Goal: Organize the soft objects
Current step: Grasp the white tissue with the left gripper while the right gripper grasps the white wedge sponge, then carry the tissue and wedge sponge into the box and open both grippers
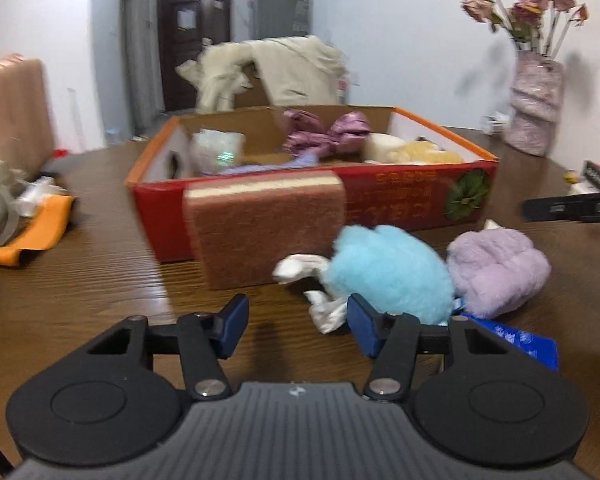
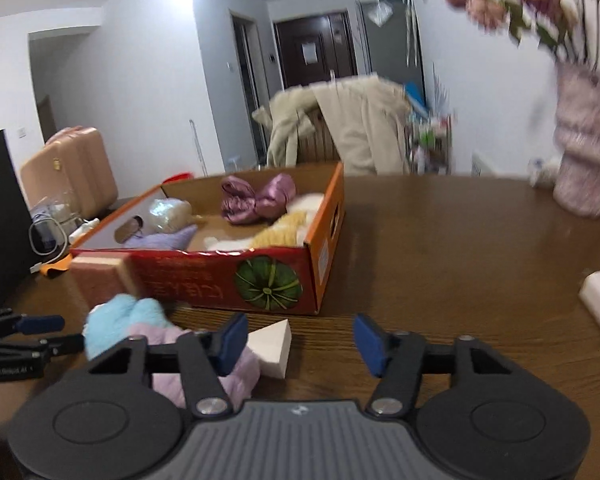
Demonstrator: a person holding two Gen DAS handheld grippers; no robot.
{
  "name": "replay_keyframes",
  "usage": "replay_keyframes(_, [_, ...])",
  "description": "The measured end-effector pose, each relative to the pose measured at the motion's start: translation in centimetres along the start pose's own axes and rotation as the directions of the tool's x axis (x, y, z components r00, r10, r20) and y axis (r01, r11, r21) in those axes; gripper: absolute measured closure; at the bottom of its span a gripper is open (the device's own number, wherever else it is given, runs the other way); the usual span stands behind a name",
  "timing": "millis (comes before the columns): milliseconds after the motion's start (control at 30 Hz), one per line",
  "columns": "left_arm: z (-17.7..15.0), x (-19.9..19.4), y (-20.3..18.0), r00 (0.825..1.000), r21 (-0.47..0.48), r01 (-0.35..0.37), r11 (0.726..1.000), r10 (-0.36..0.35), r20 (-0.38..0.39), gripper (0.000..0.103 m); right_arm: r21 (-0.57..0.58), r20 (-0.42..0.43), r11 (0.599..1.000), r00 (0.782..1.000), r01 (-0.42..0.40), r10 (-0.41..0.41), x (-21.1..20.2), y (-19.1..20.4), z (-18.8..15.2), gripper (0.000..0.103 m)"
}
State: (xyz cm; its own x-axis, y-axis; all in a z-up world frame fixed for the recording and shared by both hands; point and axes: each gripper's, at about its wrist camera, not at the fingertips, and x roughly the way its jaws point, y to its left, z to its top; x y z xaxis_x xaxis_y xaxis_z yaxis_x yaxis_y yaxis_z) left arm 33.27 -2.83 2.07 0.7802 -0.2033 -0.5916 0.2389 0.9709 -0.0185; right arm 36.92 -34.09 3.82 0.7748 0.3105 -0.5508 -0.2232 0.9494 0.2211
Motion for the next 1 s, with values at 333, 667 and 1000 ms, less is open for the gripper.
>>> replay_keyframes(333, [-0.4,1.6,1.5,0.979,-0.088,0.201,0.976,-0.202,-0.003,0.092,0.009,-0.057,0.999,0.997,-0.053,0.054,3.6,1.3,-1.0,0.08])
replay_keyframes(667, [0.0,0.1,1.9,0.989,-0.101,0.145,0.984,-0.145,0.006,0.094,-0.006,-0.006,1.0,1.0,-0.019,0.019,2.7,1.4,-0.9,0.088])
replay_keyframes(1000, [-1.6,-10.1,3.2,0.985,-0.142,0.1,0.985,-0.078,0.153,0.094,0.046,0.169,0.999,0.985,0.029,-0.036,-5.6,2.9,-1.0,0.089])
